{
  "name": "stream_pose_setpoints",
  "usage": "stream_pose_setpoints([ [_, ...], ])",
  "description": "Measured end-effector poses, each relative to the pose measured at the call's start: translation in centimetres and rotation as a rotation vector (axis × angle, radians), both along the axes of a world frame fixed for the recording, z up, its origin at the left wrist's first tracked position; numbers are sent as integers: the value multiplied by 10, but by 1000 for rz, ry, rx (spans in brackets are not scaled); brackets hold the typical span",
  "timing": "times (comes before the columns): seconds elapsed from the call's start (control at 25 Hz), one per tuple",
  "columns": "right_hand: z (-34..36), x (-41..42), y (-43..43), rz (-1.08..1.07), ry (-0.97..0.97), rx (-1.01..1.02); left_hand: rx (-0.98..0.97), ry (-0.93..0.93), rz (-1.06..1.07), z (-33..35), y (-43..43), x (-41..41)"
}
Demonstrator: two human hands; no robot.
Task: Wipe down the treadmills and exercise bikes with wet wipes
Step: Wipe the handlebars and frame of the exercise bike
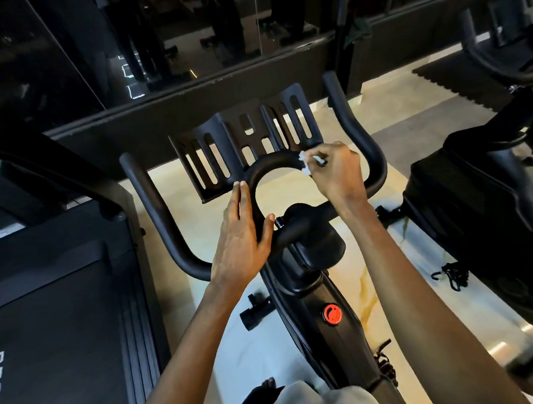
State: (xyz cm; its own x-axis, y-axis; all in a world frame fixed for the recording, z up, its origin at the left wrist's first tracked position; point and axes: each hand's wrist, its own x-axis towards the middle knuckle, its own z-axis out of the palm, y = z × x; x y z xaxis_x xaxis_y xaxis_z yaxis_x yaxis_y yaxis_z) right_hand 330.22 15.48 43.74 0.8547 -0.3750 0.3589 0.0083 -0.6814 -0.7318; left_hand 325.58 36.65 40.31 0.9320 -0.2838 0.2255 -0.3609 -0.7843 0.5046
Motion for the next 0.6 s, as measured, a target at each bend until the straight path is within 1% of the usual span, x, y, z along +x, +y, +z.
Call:
stream_pose_setpoints([
  [0.08, -4, -2, 4, 17, 12, -19, 102, -88, -52, -4, 1, 1],
  [0.16, -2, -3, 4, 38, 31, -12, 140, -118, -87, -7, 1, 1],
  [0.36, 0, -41, -20, 36, 173, -31, 103, -34, -141, -3, 7, -1],
  [0.52, -7, -71, -23, 1, 186, 89, 133, -35, -203, -2, 13, -5],
  [0.6, -7, -74, -14, 32, 202, 132, 119, -30, -214, -1, 13, -5],
])
